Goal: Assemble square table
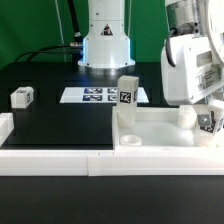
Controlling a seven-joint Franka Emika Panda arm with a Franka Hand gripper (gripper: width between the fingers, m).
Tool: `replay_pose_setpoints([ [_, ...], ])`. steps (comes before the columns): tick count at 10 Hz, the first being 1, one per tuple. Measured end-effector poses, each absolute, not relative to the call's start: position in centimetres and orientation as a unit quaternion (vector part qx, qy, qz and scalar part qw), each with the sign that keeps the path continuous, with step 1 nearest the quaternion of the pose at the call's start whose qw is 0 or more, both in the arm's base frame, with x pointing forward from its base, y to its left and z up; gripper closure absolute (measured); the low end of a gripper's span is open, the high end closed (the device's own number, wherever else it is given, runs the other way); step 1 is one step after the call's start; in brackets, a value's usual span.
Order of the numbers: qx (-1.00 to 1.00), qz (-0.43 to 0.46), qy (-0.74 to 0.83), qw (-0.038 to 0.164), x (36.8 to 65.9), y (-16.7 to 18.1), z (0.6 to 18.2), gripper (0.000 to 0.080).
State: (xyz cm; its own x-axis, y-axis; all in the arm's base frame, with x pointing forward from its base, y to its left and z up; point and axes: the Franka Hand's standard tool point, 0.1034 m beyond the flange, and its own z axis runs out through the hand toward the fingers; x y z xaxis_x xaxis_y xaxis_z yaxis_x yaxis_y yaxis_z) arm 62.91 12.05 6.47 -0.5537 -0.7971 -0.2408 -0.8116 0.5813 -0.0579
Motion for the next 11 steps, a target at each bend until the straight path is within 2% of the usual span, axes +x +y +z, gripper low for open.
replay_pose_setpoints([
  [2, -0.464, 0.029, 0.877, 0.121, 62.9, 12.1, 6.4, 0.0498],
  [3, -0.520, 0.023, 0.845, 0.119, 62.9, 12.2, 6.5, 0.0294],
  [4, -0.614, 0.012, 0.781, 0.114, 63.0, 12.6, 6.7, 0.0192],
  [5, -0.694, -0.002, 0.710, 0.114, 63.1, 12.7, 6.7, 0.0192],
  [6, -0.707, -0.004, 0.698, 0.114, 63.1, 12.6, 6.6, 0.0157],
  [8, -0.750, -0.012, 0.652, 0.112, 63.1, 12.5, 6.6, 0.0151],
  [11, -0.898, -0.024, 0.431, 0.082, 63.6, 11.0, 7.0, 0.0150],
])
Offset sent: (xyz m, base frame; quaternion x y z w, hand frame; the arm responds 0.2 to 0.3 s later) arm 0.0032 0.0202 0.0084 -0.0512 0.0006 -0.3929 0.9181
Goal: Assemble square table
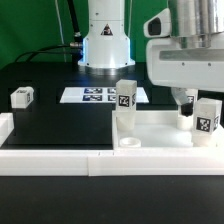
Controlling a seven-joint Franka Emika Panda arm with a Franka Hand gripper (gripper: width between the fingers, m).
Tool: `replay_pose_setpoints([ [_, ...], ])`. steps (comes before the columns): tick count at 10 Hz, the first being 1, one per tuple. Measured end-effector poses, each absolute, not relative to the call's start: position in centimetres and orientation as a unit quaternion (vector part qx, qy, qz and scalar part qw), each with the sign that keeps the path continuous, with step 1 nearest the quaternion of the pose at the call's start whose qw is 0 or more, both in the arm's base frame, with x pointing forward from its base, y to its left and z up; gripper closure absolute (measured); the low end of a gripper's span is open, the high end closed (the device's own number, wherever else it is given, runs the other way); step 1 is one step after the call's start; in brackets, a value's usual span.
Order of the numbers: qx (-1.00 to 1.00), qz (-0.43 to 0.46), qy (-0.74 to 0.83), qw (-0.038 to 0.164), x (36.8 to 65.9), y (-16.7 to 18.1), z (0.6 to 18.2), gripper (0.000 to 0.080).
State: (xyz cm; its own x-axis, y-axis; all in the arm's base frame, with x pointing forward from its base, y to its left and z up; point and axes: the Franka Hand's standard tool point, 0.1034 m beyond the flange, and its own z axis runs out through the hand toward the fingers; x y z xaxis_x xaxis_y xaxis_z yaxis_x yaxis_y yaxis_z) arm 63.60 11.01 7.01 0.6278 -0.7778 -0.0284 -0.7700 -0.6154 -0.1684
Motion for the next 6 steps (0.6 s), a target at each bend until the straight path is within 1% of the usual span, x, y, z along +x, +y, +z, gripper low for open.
replay_pose_setpoints([
  [1, -0.939, -0.021, 0.336, 0.070, 63.83, 10.88, 6.92, 0.0150],
  [2, -0.928, -0.023, 0.366, 0.073, 63.98, 10.89, 6.95, 0.0150],
  [4, -0.923, -0.022, 0.377, 0.072, 63.97, 10.82, 6.93, 0.0407],
  [5, -0.903, -0.018, 0.424, 0.073, 63.90, 10.76, 6.89, 0.0407],
  [6, -0.883, -0.015, 0.463, 0.073, 63.90, 10.57, 6.87, 0.0504],
])
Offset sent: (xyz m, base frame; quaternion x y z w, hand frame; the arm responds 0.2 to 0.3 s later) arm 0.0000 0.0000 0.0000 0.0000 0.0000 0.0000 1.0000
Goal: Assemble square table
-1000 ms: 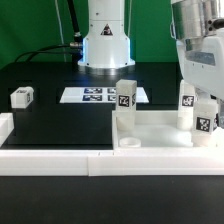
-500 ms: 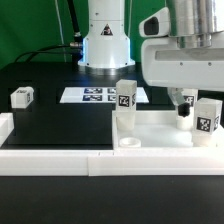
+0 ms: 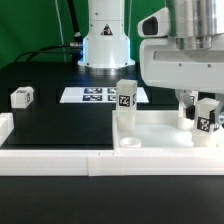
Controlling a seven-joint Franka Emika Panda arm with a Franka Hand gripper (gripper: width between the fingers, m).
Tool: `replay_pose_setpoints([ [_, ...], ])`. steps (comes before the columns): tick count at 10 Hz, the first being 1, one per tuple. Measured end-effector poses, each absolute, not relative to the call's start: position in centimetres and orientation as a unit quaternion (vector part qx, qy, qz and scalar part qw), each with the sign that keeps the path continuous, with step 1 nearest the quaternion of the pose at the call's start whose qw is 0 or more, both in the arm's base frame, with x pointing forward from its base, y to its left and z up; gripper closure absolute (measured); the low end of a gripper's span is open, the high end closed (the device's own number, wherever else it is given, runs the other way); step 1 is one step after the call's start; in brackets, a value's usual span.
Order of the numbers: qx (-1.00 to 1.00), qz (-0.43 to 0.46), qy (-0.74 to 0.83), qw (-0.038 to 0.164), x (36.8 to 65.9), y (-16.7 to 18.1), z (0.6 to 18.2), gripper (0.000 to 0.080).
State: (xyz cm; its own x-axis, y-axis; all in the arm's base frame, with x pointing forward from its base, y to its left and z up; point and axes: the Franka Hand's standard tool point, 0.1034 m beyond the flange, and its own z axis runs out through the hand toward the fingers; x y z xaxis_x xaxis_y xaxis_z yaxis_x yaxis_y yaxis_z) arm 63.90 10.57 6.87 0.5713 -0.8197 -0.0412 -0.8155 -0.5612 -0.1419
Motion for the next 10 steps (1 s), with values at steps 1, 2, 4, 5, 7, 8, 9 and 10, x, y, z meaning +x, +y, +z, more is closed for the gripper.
replay_pose_setpoints([
  [1, -0.850, -0.009, 0.522, 0.072, 63.8, 10.4, 6.8, 0.0504],
  [2, -0.808, -0.002, 0.585, 0.071, 63.6, 10.4, 6.9, 0.0504],
  [4, -0.694, 0.009, 0.717, 0.065, 63.1, 10.5, 6.8, 0.0504],
  [5, -0.645, 0.008, 0.761, 0.065, 62.9, 10.4, 6.7, 0.0504],
  [7, -0.543, -0.005, 0.837, 0.066, 62.4, 10.4, 6.6, 0.0501],
  [8, -0.527, -0.010, 0.847, 0.067, 62.3, 10.4, 6.6, 0.0501],
  [9, -0.519, -0.009, 0.852, 0.069, 62.3, 10.4, 6.6, 0.0499],
  [10, -0.514, -0.008, 0.855, 0.070, 62.3, 10.4, 6.6, 0.0498],
])
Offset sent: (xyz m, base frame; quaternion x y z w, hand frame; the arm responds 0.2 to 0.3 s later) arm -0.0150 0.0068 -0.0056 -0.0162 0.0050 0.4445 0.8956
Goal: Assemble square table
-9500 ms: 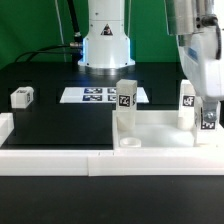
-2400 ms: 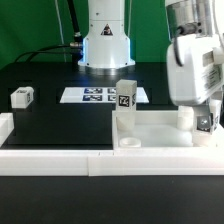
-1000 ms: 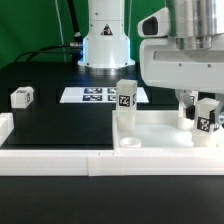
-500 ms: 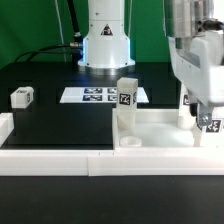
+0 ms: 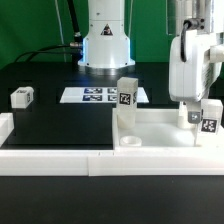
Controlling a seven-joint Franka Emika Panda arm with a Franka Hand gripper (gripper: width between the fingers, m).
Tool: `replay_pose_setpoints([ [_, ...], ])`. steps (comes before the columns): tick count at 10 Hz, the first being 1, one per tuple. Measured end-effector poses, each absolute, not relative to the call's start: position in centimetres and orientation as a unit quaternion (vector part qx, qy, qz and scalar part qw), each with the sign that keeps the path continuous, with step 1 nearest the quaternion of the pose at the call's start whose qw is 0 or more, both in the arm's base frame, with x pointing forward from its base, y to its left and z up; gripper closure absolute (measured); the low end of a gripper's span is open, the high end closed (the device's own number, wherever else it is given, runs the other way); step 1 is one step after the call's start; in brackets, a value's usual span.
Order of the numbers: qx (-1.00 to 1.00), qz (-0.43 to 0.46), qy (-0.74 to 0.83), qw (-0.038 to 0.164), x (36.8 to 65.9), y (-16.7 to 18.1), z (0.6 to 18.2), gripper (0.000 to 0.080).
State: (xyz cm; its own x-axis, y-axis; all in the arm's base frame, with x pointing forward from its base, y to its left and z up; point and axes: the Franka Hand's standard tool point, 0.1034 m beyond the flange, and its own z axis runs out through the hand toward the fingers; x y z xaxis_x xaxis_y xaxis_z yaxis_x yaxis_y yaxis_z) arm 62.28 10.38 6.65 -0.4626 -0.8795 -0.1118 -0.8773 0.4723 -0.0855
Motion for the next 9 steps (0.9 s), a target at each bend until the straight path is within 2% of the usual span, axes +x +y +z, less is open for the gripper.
replay_pose_setpoints([
  [3, -0.525, -0.007, 0.848, 0.066, 62.2, 10.2, 6.6, 0.0498],
  [4, -0.526, -0.007, 0.848, 0.066, 62.2, 10.2, 6.6, 0.0426],
  [5, -0.527, -0.007, 0.847, 0.067, 62.2, 10.2, 6.7, 0.0291],
  [6, -0.532, -0.009, 0.843, 0.080, 62.5, 10.6, 8.2, 0.0184],
  [7, -0.537, -0.012, 0.838, 0.096, 62.4, 10.6, 10.1, 0.0184],
  [9, -0.547, -0.016, 0.830, 0.112, 61.9, 9.6, 12.5, 0.0157],
])
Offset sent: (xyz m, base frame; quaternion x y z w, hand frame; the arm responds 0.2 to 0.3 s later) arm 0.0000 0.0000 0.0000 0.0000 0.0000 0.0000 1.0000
